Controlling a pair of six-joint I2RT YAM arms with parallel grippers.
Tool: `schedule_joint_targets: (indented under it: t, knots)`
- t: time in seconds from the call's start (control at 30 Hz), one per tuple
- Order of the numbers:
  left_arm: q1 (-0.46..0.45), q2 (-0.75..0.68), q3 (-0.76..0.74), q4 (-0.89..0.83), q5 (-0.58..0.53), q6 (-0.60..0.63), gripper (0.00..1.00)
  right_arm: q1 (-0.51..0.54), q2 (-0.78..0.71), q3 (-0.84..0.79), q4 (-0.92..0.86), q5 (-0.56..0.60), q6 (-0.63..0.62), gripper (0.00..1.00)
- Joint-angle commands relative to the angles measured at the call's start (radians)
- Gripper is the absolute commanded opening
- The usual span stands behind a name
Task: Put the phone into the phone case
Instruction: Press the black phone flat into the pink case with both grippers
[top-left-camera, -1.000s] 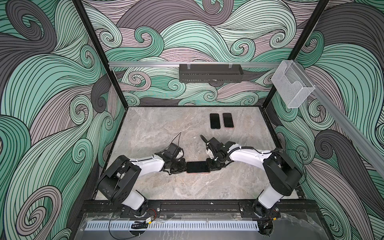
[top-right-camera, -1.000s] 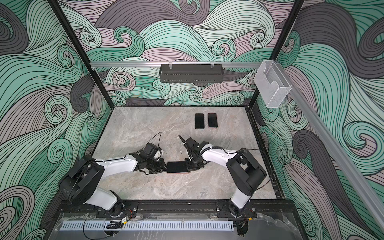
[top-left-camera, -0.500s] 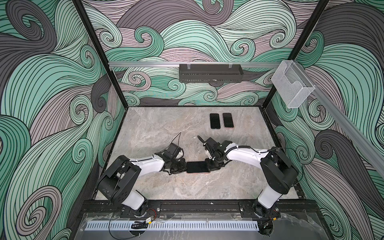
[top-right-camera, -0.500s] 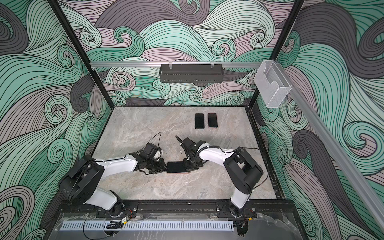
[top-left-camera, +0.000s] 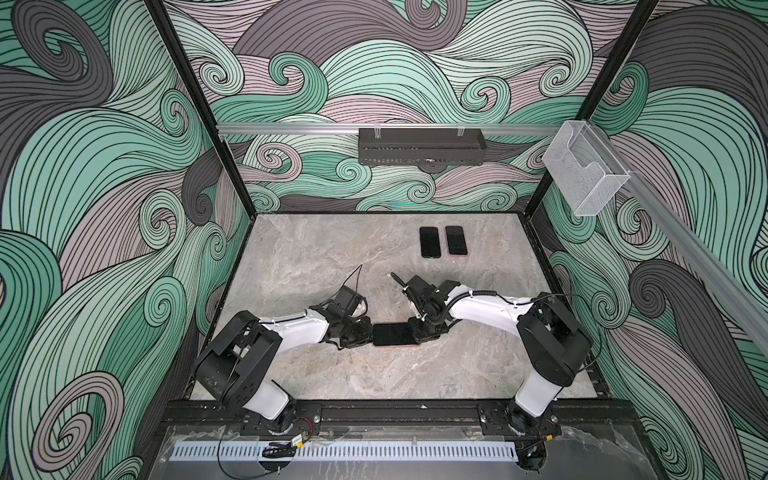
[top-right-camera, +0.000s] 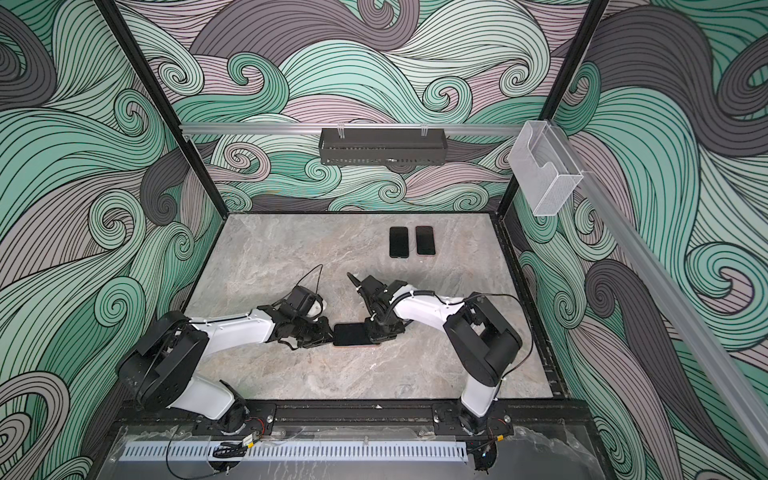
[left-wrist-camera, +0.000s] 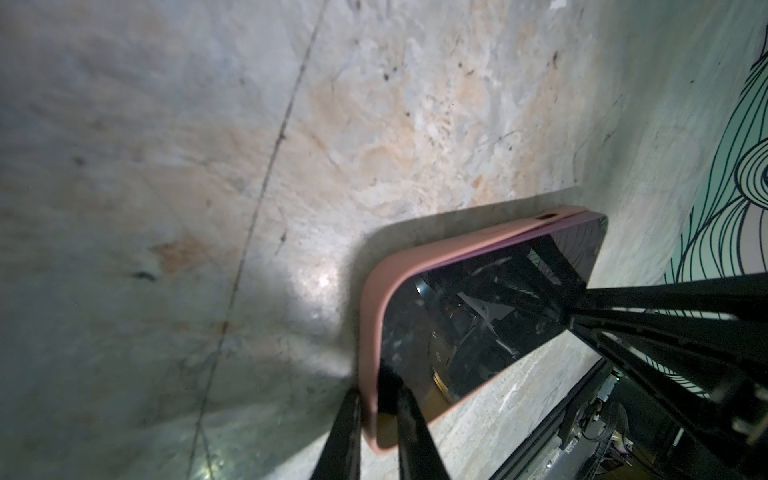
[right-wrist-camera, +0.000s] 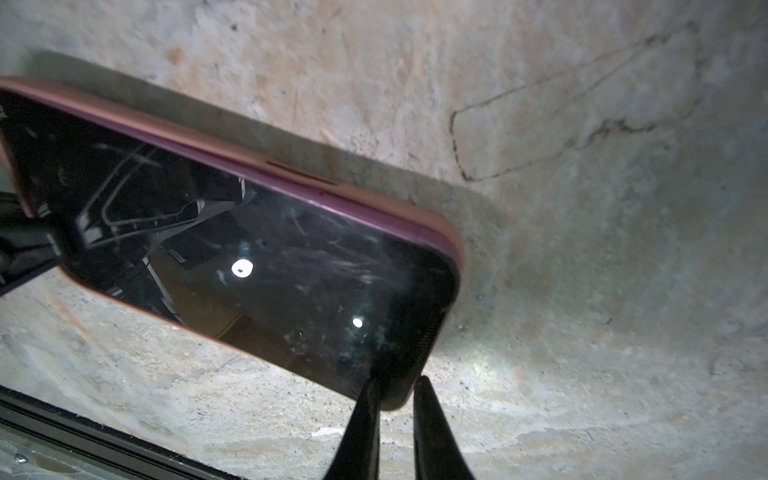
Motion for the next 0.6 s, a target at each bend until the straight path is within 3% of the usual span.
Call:
schedule_joint_targets:
  t: [0.0, 0.57]
  knots:
    - [-0.029, 0.008, 0.006, 0.054, 0.033, -0.01, 0.17, 0.078, 0.181, -0.088, 0.143, -0.061, -0.022, 0.15]
    - [-0.029, -0.016, -0.003, 0.052, 0.014, -0.025, 0.17, 0.083, 0.241, -0.097, 0.14, 0.009, 0.004, 0.15]
